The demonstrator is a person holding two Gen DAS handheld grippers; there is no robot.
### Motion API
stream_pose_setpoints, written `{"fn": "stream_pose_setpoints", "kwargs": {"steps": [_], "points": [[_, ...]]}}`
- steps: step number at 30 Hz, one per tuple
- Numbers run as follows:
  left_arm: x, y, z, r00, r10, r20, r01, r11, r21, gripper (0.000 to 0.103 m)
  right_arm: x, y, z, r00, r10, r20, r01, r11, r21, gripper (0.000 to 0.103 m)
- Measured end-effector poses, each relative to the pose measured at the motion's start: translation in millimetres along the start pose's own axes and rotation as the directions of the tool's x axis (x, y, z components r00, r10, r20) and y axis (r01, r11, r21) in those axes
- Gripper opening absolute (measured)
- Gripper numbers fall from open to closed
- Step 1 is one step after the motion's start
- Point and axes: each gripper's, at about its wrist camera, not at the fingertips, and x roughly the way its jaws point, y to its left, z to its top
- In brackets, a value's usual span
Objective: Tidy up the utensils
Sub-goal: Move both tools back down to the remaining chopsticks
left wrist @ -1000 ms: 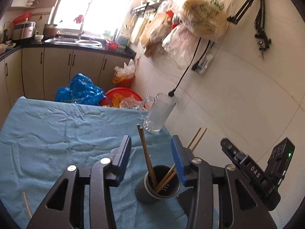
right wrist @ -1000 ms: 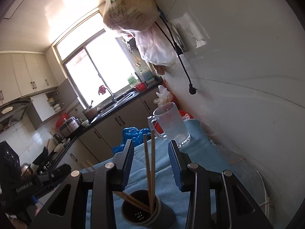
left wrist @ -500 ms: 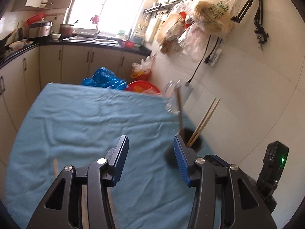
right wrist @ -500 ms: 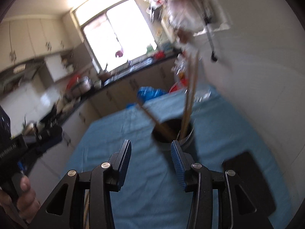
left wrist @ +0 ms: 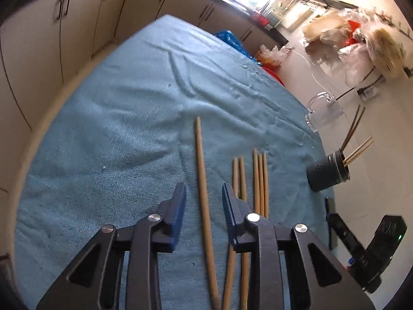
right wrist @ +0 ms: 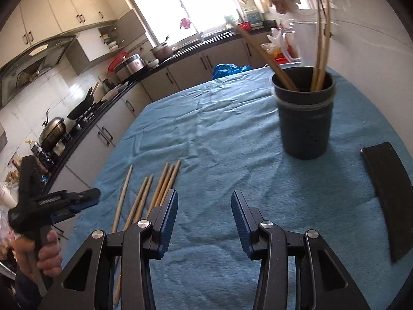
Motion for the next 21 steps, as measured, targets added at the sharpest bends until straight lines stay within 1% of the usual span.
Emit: {"fn": "stream_pose_setpoints", "kwargs": {"steps": [3, 5, 7, 9, 10, 12, 13, 14, 15, 16, 17, 18, 21], "points": [[11.0, 1.0, 4.9, 1.0, -0.012, -0.025, 0.012, 1.0, -0.009, 0.023, 0.4, 3.3, -2.4, 1.0, 0.002, -0.013, -0.002, 1.0, -0.009, 0.047], [16.9, -3.9, 9.5, 1.0, -0.014, -0.025, 0.014, 1.0, 0.007, 0.022, 1.1, 3.6, -3.1, 1.0, -0.004, -0.019, 0.004, 1.0, -0.011, 0.047], [25.3, -11.9, 15.0, 0.999, 0.029, -0.031, -0.028, 0.999, 0.036, 0.022, 1.2, 2.9, -2.7, 1.0, -0.01, -0.021, 0.01, 1.0, -0.012, 0.047], [33.3, -18.3, 19.7, 0.997, 0.058, -0.042, -0.055, 0.996, 0.065, 0.022, 3.6, 2.9, -2.4, 0.999, -0.015, -0.03, 0.014, 1.0, -0.009, 0.047], [38.6, -21.5, 22.2, 0.994, 0.101, -0.041, -0.097, 0.991, 0.087, 0.022, 4.9, 2.4, -2.4, 0.999, -0.016, -0.04, 0.016, 1.0, -0.008, 0.047], [46.8, -25.1, 25.9, 0.986, 0.163, -0.04, -0.159, 0.982, 0.104, 0.019, 10.9, 4.6, -0.1, 0.998, -0.016, -0.067, 0.015, 1.0, -0.012, 0.047], [51.9, -26.1, 27.1, 0.983, 0.177, -0.045, -0.171, 0.978, 0.119, 0.017, 14.7, 6.6, 1.4, 0.996, -0.01, -0.083, 0.009, 1.0, -0.013, 0.047], [52.4, -25.8, 27.5, 0.982, 0.186, -0.032, -0.18, 0.976, 0.126, 0.013, 19.9, 8.9, 3.0, 0.994, -0.001, -0.108, -0.001, 1.0, -0.012, 0.044], [53.4, -26.9, 28.0, 0.979, 0.203, -0.027, -0.197, 0.971, 0.133, 0.01, 26.5, 12.4, 5.1, 0.99, 0.003, -0.14, -0.005, 1.0, -0.014, 0.041], [53.3, -27.3, 28.0, 0.978, 0.209, -0.025, -0.204, 0.969, 0.141, 0.01, 31.5, 15.4, 6.4, 0.987, 0.007, -0.162, -0.009, 1.0, -0.014, 0.039], [52.5, -26.2, 27.7, 0.977, 0.21, -0.024, -0.205, 0.968, 0.144, 0.008, 39.3, 19.7, 9.7, 0.981, 0.018, -0.193, -0.021, 1.0, -0.011, 0.038], [51.7, -24.8, 26.6, 0.977, 0.214, -0.026, -0.208, 0.967, 0.148, 0.007, 46.3, 23.8, 12.4, 0.976, 0.023, -0.218, -0.026, 1.0, -0.01, 0.035], [44.8, -19.4, 22.8, 0.977, 0.21, -0.042, -0.202, 0.968, 0.151, 0.007, 72.5, 37.0, 22.3, 0.958, 0.013, -0.285, -0.019, 1.0, -0.019, 0.033]]}}
